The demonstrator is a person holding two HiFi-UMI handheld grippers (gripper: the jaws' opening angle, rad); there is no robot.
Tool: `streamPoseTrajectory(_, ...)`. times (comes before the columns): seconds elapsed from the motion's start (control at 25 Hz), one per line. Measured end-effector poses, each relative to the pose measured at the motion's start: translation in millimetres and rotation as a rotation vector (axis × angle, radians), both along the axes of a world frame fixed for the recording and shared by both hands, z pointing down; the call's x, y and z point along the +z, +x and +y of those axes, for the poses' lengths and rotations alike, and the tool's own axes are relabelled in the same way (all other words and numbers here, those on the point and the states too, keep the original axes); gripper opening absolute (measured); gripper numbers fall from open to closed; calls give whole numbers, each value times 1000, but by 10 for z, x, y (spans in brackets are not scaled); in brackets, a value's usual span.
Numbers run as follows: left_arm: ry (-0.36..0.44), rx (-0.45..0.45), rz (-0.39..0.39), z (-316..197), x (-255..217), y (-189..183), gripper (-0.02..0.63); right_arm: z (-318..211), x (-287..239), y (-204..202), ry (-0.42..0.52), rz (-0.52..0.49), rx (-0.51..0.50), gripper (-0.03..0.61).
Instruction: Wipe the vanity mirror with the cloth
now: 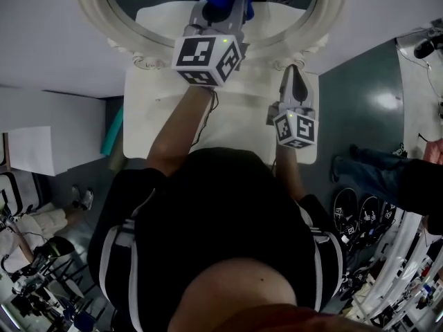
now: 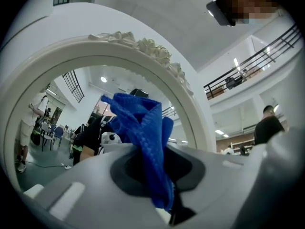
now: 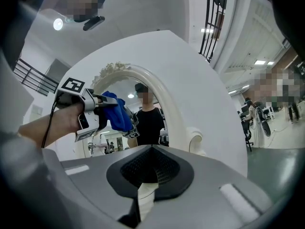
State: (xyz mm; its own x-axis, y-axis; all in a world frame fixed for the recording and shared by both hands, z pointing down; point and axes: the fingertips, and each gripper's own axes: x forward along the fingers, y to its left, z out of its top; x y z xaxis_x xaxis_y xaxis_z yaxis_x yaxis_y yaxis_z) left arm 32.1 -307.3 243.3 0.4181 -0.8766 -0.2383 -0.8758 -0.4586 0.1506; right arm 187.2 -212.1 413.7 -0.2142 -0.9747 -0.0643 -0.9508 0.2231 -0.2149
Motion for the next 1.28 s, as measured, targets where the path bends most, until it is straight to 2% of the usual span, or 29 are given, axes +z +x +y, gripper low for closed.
streamPoseTrajectory(0.24,17,67,-2,-18,40,379,61,51,43,99,-20,13,16,0)
streamPoseTrajectory(0.56,-42,263,0,-31,230,1188,61,99,84,490,-35,18,84,0)
streamPoseTrajectory(0.72,-62,318,8,-41,332,1459,61,112,126,705,-48,22,117,0)
streamPoseTrajectory(1.0,-60,333,32,-31,340,1556,61,125,250,943,-77,13,136,0)
streamPoseTrajectory(1.28,-79,360,29,-37,367,1580,60,70,315,873,-84,6,100,0)
